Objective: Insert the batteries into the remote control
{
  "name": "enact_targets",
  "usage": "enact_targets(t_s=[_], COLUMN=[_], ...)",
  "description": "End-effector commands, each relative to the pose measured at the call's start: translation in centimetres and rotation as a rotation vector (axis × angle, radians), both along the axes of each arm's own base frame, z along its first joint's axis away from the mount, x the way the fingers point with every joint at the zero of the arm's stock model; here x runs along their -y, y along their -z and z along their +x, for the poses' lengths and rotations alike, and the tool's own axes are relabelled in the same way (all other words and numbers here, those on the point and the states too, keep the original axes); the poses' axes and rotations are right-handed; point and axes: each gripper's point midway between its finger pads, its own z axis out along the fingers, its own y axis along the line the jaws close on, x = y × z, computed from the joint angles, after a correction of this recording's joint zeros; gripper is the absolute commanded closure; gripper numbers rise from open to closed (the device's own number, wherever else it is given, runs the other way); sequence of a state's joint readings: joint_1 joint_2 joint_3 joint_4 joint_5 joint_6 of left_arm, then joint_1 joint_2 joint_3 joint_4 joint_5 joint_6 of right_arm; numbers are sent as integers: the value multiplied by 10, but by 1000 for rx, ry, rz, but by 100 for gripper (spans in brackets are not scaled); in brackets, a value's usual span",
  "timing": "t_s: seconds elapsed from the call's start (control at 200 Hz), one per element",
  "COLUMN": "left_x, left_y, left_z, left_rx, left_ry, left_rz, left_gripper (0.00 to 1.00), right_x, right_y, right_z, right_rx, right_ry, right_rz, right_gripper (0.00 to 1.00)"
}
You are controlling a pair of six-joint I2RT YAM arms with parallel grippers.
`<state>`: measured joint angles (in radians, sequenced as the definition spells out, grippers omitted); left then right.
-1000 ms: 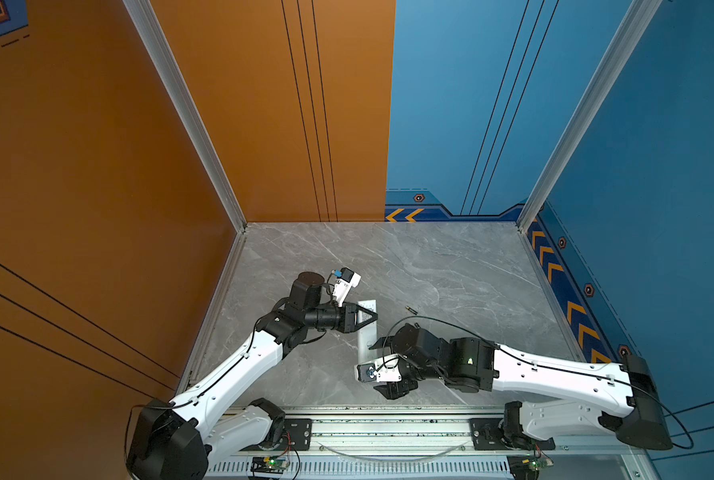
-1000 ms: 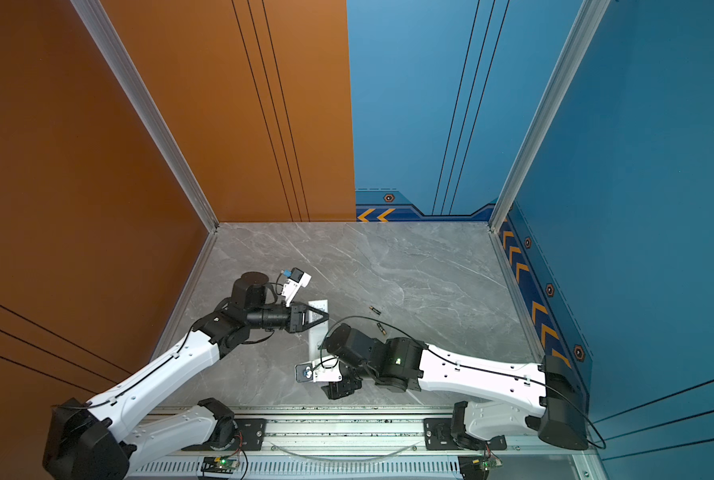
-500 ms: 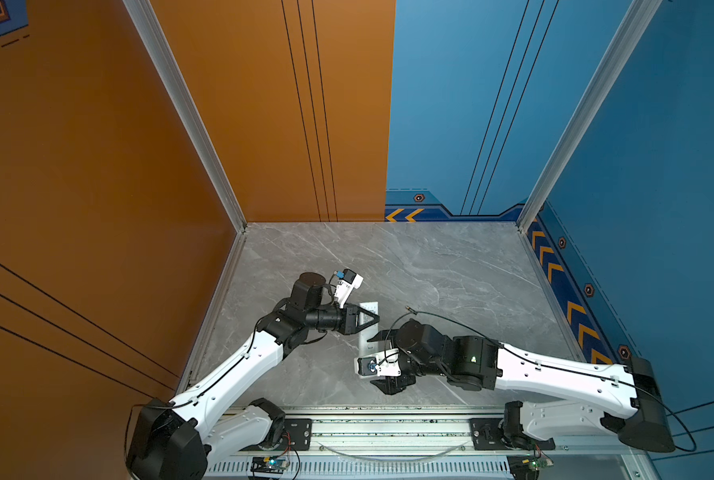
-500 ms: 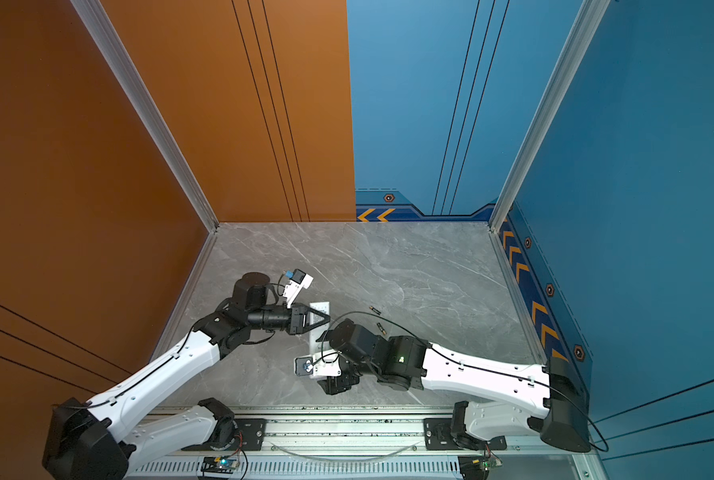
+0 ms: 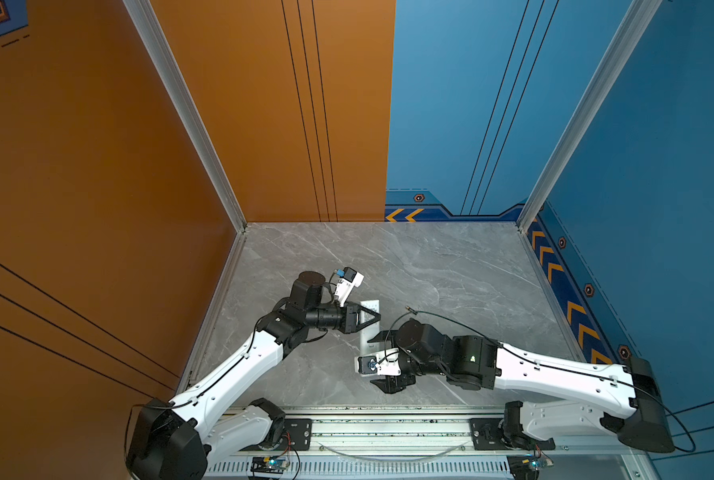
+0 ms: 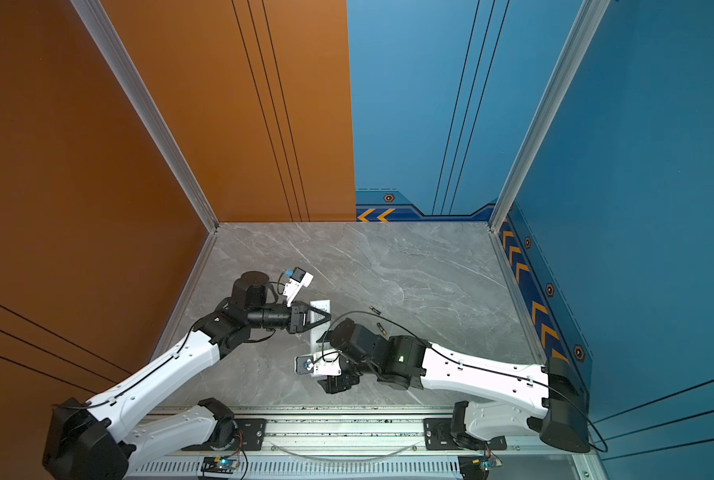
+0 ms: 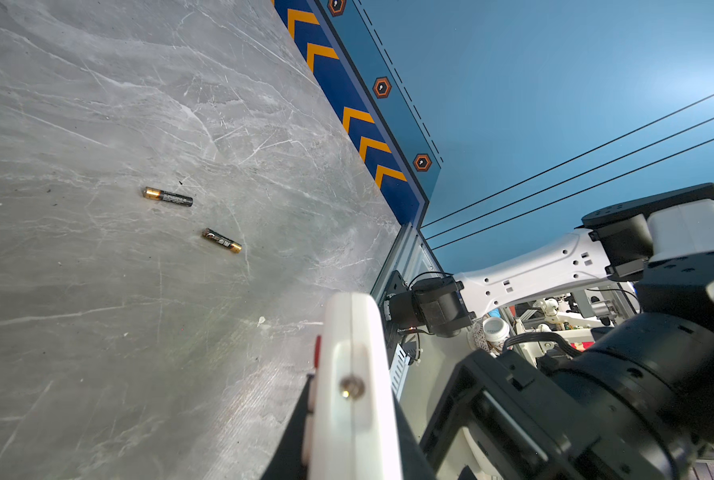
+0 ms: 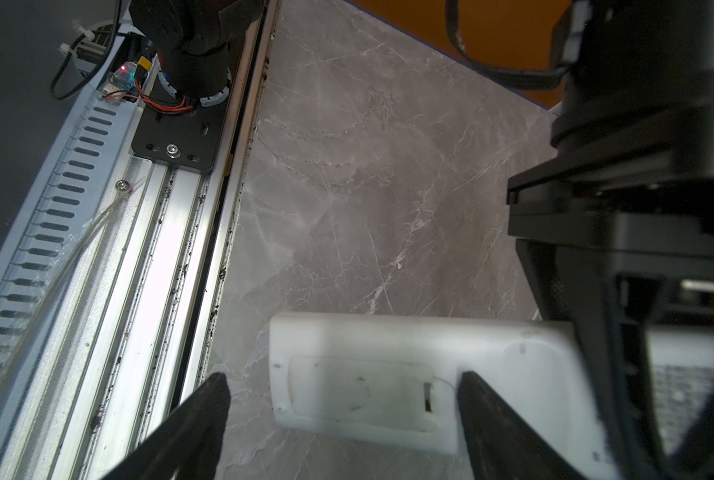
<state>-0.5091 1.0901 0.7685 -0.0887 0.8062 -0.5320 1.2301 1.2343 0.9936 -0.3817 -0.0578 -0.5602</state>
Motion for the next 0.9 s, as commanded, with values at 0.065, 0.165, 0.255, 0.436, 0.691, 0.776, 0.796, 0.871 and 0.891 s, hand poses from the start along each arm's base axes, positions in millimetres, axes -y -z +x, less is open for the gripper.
enact_targets(t_s=[0.065, 0.165, 0.255, 0.436, 0.691, 0.776, 0.796, 0.871, 0.891], left_x=[3, 2, 1, -1, -2, -3, -3, -3, -3], left_y=[-32, -33, -36, -36, -36, -35, -36, -34, -34], left_z=[-2, -2, -2, -2, -2, -2, -2, -2, -2], left_rx=[57, 56, 61, 62, 66, 67, 70, 71, 73], left_ry=[33, 30, 31, 25, 24, 24, 24, 25, 24], left_rz=[-78, -84, -93, -96, -96, -90, -89, -82, -79], left_gripper=[100, 100, 100, 100, 100, 100, 100, 100, 100], right_x=[3, 4, 5, 5, 8, 8, 8, 9, 10], right_y=[20, 23, 26, 30, 36, 40, 41, 45, 46], right_z=[-2, -1, 0, 0, -3, -7, -8, -12, -13], right_rx=[-49, -53, -58, -77, -94, -104, -106, -117, -121], right_ry=[13, 18, 25, 34, 29, 12, 9, -7, -8], right_rz=[-50, -59, -65, -78, -103, -131, -136, -168, -176], right_gripper=[17, 17, 17, 19, 26, 28, 29, 35, 36])
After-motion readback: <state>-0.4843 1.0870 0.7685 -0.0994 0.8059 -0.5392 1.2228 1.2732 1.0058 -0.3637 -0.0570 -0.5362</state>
